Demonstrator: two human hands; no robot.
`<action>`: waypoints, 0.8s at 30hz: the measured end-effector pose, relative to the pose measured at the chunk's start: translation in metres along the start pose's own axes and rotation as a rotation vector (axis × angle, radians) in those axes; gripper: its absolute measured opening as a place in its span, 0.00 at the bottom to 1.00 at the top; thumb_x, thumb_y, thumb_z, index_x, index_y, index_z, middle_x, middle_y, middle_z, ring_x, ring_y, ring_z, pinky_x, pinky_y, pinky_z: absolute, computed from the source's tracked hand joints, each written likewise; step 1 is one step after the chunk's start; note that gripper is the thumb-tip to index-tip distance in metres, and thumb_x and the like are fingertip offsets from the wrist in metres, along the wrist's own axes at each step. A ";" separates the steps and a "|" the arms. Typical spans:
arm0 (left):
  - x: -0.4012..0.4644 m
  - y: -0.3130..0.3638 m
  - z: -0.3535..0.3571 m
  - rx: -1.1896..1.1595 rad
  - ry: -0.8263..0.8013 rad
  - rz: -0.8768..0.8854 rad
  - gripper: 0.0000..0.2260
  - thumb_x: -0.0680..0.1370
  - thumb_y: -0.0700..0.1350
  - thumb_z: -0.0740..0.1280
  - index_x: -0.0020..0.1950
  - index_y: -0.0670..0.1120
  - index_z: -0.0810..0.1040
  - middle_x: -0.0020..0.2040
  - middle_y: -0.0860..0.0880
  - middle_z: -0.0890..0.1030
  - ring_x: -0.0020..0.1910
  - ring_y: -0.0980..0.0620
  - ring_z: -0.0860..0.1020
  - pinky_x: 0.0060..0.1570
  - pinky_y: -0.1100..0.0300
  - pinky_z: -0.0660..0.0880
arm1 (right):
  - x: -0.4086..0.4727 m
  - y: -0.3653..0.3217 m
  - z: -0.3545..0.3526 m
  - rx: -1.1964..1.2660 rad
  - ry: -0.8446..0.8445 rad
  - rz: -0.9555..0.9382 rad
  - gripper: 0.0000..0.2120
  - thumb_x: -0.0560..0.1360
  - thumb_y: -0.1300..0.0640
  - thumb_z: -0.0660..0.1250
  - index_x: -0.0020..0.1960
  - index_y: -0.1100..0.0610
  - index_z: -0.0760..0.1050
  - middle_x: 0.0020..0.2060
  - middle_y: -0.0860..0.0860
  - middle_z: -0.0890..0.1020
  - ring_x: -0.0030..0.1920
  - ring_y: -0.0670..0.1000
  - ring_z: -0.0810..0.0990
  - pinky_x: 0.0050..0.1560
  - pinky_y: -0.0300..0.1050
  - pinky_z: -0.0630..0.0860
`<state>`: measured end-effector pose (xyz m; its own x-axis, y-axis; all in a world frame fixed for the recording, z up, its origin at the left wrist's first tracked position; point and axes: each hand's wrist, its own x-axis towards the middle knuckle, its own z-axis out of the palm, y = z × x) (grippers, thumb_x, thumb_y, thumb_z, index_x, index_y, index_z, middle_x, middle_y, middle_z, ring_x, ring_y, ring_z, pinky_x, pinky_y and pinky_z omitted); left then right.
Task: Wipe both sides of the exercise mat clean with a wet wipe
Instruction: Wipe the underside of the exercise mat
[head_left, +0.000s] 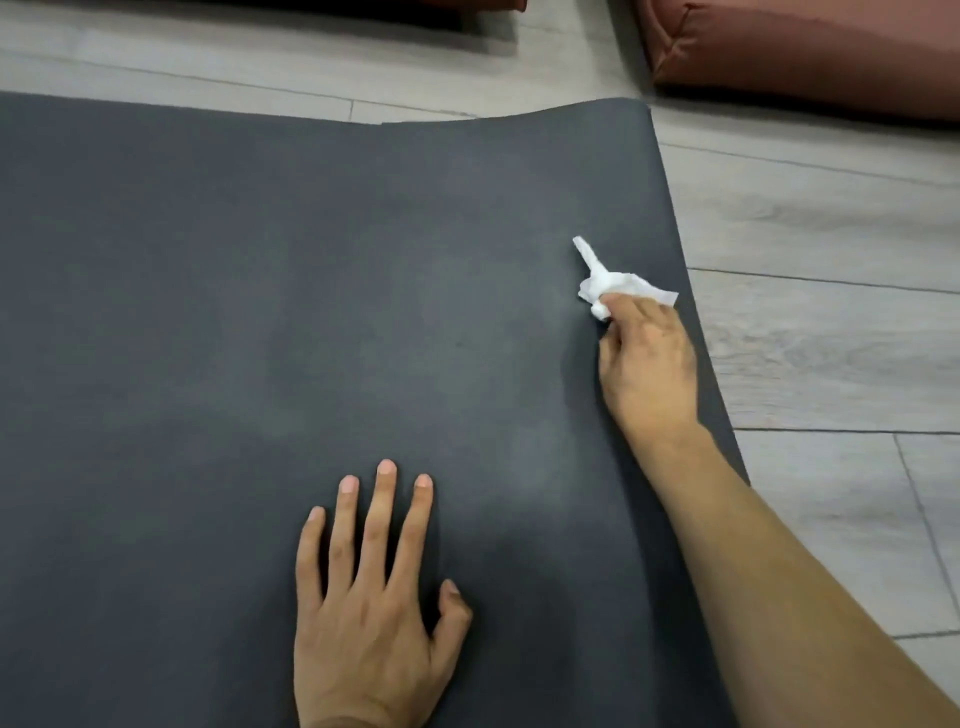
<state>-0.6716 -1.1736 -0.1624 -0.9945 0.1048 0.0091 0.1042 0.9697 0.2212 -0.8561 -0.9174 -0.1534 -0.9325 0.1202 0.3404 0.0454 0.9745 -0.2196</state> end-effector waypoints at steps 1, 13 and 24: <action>0.001 0.000 0.000 -0.004 0.005 0.000 0.36 0.70 0.55 0.61 0.79 0.48 0.69 0.81 0.44 0.64 0.79 0.37 0.64 0.75 0.34 0.61 | 0.000 0.001 0.005 0.001 -0.022 0.025 0.09 0.75 0.64 0.64 0.53 0.57 0.79 0.48 0.56 0.82 0.49 0.61 0.78 0.50 0.51 0.72; 0.001 -0.001 0.001 -0.001 -0.022 -0.016 0.37 0.70 0.56 0.61 0.79 0.47 0.69 0.82 0.44 0.63 0.79 0.38 0.64 0.75 0.33 0.61 | -0.038 -0.155 0.025 0.434 -0.218 -0.382 0.16 0.73 0.66 0.61 0.53 0.54 0.82 0.51 0.49 0.82 0.55 0.54 0.78 0.68 0.49 0.67; 0.000 0.000 0.001 0.017 0.001 -0.005 0.34 0.73 0.56 0.59 0.80 0.47 0.68 0.82 0.44 0.63 0.80 0.37 0.62 0.76 0.34 0.59 | 0.005 0.033 -0.022 -0.185 -0.114 0.023 0.12 0.73 0.64 0.59 0.47 0.60 0.81 0.43 0.57 0.81 0.46 0.62 0.77 0.48 0.52 0.72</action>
<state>-0.6715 -1.1731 -0.1629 -0.9950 0.0999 0.0087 0.0995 0.9738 0.2046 -0.8517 -0.8804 -0.1387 -0.9645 0.1310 0.2295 0.1224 0.9912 -0.0514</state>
